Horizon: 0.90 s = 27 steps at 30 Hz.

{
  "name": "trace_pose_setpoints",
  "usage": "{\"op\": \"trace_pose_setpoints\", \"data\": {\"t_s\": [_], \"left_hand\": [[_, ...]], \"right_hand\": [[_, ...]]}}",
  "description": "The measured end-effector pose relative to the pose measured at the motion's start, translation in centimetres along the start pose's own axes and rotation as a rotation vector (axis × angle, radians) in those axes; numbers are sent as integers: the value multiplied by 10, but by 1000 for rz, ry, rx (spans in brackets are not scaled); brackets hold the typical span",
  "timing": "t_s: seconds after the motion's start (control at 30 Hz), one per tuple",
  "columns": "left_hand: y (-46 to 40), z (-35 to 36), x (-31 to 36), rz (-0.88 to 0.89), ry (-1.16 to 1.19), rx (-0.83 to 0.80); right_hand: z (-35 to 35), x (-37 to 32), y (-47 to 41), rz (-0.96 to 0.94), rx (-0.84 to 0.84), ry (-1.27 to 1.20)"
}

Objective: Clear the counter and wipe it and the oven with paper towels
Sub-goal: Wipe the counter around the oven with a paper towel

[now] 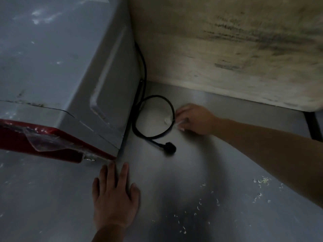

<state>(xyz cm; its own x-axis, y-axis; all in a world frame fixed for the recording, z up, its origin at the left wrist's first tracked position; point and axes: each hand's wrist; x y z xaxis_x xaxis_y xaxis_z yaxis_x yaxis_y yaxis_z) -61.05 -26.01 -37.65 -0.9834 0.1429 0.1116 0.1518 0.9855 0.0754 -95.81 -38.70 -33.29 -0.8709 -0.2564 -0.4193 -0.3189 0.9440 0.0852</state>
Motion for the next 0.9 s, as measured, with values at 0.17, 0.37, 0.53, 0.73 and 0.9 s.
{"op": "trace_pose_setpoints", "data": {"t_s": [0.17,0.37,0.53,0.73,0.9], "left_hand": [[0,-1,0,-2,13,-7],[-1,-1,0,3,15,0],[-1,0,-1,10,-20,-4],[-3,-1,-2,15,-46,-34],[-3,-1,-4,17,-51,-63]], "right_hand": [[17,-31,74,-4,-133,-52],[-34,-7,29,285,299,-83],[-48,29,-53,281,225,136],[9,-1,-38,285,233,94],[51,-46,45,307,270,57]]}}
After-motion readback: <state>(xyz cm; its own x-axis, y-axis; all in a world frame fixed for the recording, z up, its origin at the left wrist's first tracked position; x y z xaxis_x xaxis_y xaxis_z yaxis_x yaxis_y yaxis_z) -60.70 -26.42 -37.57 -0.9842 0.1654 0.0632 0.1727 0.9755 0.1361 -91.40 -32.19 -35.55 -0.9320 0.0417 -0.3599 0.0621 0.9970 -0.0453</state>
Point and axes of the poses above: each hand's wrist, its own y-axis away from the middle knuckle, its own z-axis out of the palm, x = y × z
